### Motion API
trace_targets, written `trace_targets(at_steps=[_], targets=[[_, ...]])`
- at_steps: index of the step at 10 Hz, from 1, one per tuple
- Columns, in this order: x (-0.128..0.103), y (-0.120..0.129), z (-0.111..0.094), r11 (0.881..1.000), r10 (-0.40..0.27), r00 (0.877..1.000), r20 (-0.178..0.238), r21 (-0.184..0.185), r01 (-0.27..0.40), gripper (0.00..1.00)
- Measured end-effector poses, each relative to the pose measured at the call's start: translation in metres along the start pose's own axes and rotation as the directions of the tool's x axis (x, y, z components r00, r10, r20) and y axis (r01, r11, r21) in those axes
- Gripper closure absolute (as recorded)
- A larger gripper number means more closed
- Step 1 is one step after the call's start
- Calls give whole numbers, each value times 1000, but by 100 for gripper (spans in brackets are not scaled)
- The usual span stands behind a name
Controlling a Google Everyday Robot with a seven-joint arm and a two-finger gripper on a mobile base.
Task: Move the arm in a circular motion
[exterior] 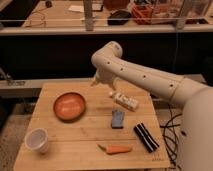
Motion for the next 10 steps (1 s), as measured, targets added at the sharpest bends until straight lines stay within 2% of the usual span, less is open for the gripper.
trace_targets(at_steps=[2,3,4,5,7,8,10], targets=[[39,38,17,995,100,995,25,-12,-100,20],[49,56,24,990,143,989,36,-20,-143,20],[62,91,33,975,219,974,52,-31,-218,20],[64,110,37,967,253,966,58,-37,-251,20],[56,153,42,945,327,943,66,-49,-325,20],[41,170,40,935,355,933,66,-53,-352,20],[-2,188,34,924,382,922,65,-61,-379,20]])
